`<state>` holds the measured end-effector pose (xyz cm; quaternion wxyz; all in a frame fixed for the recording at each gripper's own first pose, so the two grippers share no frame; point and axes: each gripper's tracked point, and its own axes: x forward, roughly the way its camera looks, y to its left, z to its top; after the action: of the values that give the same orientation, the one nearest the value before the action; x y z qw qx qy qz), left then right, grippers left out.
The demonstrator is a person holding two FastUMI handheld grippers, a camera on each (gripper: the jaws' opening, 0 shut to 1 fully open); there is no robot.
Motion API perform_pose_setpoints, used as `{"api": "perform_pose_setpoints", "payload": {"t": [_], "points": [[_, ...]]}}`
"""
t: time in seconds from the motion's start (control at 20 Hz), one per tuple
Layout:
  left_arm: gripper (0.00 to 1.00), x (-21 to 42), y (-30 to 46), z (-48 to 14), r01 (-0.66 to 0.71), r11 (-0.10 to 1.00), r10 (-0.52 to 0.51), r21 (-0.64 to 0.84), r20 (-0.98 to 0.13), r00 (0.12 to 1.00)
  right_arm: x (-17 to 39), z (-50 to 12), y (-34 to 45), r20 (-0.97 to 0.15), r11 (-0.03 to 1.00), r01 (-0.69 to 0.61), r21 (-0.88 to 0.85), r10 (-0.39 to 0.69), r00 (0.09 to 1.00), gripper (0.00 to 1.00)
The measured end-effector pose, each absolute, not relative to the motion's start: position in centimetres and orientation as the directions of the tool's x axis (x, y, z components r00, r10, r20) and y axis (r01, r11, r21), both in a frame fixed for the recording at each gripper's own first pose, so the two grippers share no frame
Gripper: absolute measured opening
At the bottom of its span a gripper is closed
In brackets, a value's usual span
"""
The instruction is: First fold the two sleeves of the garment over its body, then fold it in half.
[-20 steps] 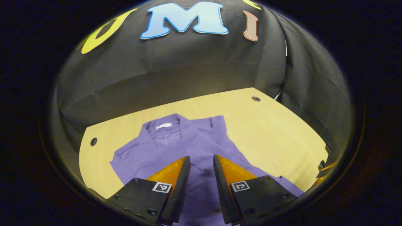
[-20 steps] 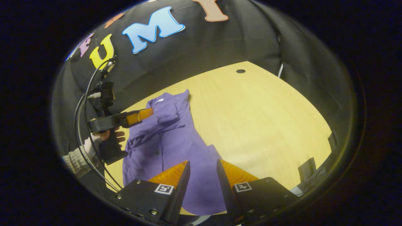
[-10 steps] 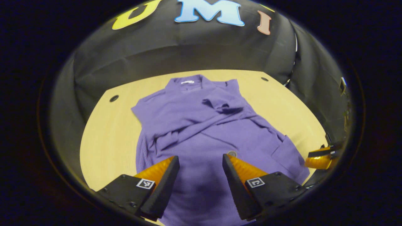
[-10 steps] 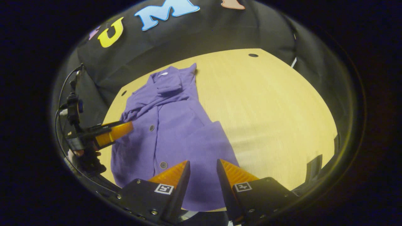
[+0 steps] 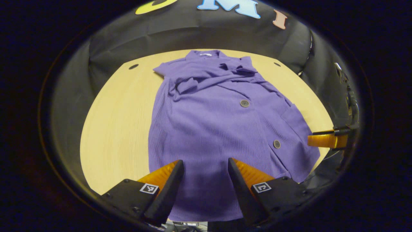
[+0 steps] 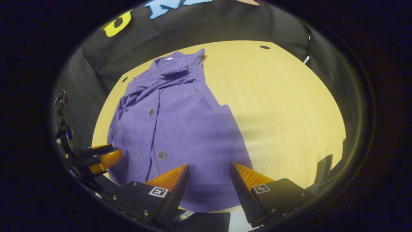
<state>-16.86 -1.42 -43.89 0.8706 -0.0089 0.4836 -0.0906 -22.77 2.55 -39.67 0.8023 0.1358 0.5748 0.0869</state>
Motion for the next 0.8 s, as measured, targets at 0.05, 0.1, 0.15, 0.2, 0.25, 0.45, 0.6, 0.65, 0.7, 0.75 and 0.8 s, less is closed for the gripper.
{"api": "perform_pose_setpoints", "payload": {"t": [0.05,0.1,0.15,0.2,0.25,0.45,0.6,0.65,0.7,0.75,0.8], "points": [[0.89,-17.6,-1.2,-44.3,0.139,0.985,-0.158,-0.101,-0.848,0.505,-23.1,-39.7,2.5,-0.904,0.950,0.016,0.311,0.290,0.315,0.80],[0.92,-18.1,-1.0,-44.4,0.129,0.986,-0.152,-0.101,-0.854,0.497,-23.4,-39.9,2.6,-0.909,0.953,0.018,0.303,0.284,0.305,0.80],[0.90,-18.6,-0.9,-44.5,0.123,0.987,-0.149,-0.101,-0.860,0.489,-23.8,-39.9,2.5,-0.914,0.955,0.020,0.295,0.277,0.296,0.80],[0.90,-18.9,-0.8,-44.7,0.119,0.988,-0.142,-0.095,-0.865,0.482,-24.3,-40.3,2.4,-0.923,0.960,0.025,0.280,0.262,0.280,0.80],[0.91,-19.0,-0.5,-45.2,0.115,0.990,-0.131,-0.087,-0.874,0.468,-24.6,-40.5,2.7,-0.926,0.958,0.027,0.284,0.267,0.266,0.80],[0.92,-19.5,0.1,-45.9,0.113,0.993,-0.069,-0.022,-0.901,0.429,-26.2,-41.8,3.1,-0.951,0.971,0.020,0.239,0.230,0.208,0.95],[0.91,-19.0,0.0,-45.8,0.099,0.995,-0.059,-0.017,-0.899,0.435,-26.7,-42.4,2.8,-0.969,0.985,-0.013,0.172,0.171,0.176,0.97],[0.91,-19.0,0.0,-45.9,0.092,0.995,-0.062,-0.023,-0.897,0.437,-26.6,-42.3,2.9,-0.973,0.988,-0.036,0.153,0.157,0.172,0.97],[0.91,-18.9,0.0,-45.8,0.089,0.996,-0.060,-0.024,-0.898,0.437,-26.6,-42.4,3.2,-0.974,0.987,-0.063,0.145,0.154,0.167,0.99],[0.91,-19.0,-0.1,-45.9,0.090,0.996,-0.061,-0.024,-0.896,0.440,-26.6,-42.4,3.4,-0.974,0.987,-0.077,0.140,0.151,0.169,0.99],[0.91,-18.9,-0.1,-45.9,0.094,0.995,-0.060,-0.020,-0.896,0.440,-26.5,-42.3,3.6,-0.973,0.986,-0.091,0.141,0.155,0.169,0.97]]}}
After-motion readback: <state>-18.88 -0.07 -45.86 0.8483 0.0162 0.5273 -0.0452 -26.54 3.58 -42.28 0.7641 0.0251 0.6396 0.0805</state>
